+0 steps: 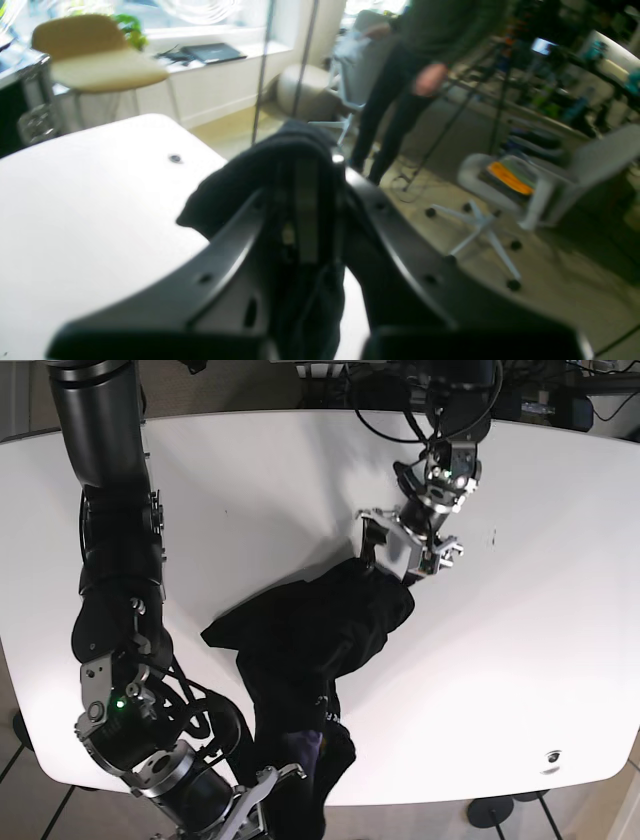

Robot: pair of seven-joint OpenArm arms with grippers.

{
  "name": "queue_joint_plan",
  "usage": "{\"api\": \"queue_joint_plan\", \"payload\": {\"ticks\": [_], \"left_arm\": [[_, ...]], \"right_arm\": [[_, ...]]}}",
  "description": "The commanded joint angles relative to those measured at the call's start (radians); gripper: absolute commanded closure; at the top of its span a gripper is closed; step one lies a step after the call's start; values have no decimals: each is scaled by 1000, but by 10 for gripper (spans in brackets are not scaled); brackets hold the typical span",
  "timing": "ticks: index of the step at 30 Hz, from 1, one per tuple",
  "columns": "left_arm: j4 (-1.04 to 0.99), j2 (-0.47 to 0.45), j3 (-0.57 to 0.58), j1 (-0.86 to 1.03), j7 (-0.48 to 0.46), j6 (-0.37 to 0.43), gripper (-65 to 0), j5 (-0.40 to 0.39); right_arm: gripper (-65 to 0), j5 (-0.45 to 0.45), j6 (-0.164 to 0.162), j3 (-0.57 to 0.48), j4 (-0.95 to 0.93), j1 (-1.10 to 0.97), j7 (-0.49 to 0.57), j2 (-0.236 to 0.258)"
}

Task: Fold the T-shirt properly
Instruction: 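Lift and stretch the black shirt between both grippers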

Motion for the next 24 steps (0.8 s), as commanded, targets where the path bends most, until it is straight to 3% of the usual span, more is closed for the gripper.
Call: {"api": "queue_joint_plan", "payload": {"ticks": [1, 5, 8, 9, 11, 12, 13, 18, 20, 24], "left_arm": [[-24, 2, 16, -30, -31, -2, -447, -11], [-99, -53, 127, -84, -12, 2, -440, 14], [-149, -53, 148, -133, 91, 4, -414, 86], [-166, -53, 150, -145, 114, 4, -364, 110], [-191, -53, 153, -155, 123, 4, -207, 138], [-200, -53, 153, -156, 124, 4, -96, 144], [-205, -53, 150, -161, 124, 4, -43, 144], [-123, -56, 45, -156, 124, -5, -6, 136], [-33, -53, -27, -155, 129, -59, -6, 136], [99, -52, -145, -164, 243, -131, -6, 133]], "right_arm": [[-21, 7, -2, 6, 13, 35, 35, -2], [-21, 8, -2, 6, 14, 35, 35, -2], [-21, 7, -2, 6, 14, 35, 35, 0], [-21, 7, -2, 6, 16, 37, 35, 0], [-21, 8, -2, 6, 16, 40, 35, 12], [-21, 8, -2, 8, 16, 41, 35, 17], [-21, 8, -2, 8, 16, 43, 35, 18], [-21, 4, -2, 54, 10, 66, 36, 20], [-21, 4, -2, 74, -49, 93, 36, 21], [-21, 2, -5, 77, -162, 135, 99, 44]]}}
